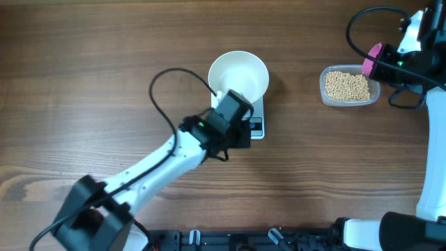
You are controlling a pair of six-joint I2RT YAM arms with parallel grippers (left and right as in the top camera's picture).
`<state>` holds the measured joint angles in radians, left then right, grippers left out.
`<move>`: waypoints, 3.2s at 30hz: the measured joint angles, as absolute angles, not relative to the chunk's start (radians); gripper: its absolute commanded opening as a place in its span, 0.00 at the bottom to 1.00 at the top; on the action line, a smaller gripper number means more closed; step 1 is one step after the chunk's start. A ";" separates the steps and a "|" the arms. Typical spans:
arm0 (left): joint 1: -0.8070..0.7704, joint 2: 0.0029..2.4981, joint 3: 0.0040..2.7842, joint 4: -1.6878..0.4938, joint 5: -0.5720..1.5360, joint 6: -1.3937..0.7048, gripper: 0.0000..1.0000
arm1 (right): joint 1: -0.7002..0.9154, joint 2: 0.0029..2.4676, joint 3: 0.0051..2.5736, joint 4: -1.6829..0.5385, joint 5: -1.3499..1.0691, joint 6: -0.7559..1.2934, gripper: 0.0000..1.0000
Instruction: Scoop item into bowl and weigh 150g on scale
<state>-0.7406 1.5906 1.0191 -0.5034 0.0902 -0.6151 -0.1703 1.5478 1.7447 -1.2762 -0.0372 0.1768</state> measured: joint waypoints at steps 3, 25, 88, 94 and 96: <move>-0.754 1.632 0.994 -0.462 0.080 -0.615 0.04 | -0.170 1.548 1.745 -1.273 -0.037 0.177 0.04; -0.754 1.758 0.986 -0.224 -0.124 -0.615 0.04 | -0.170 1.548 1.745 -1.254 -0.044 0.177 0.04; -0.754 1.820 0.986 -0.205 -0.122 -0.634 0.04 | -0.170 1.548 1.745 -1.249 -0.071 0.177 0.04; -0.754 1.824 0.988 -0.204 -0.114 -0.634 0.04 | -0.170 1.548 1.745 -1.248 -0.071 0.177 0.04; -0.754 1.830 0.993 -0.201 -0.107 -0.634 0.04 | -0.170 1.548 1.745 -1.248 -0.071 0.177 0.04</move>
<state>-0.7536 1.8297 0.9928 -0.2012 -0.1066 -0.6342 -0.1703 1.5478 1.7447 -1.2484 -0.0711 0.1768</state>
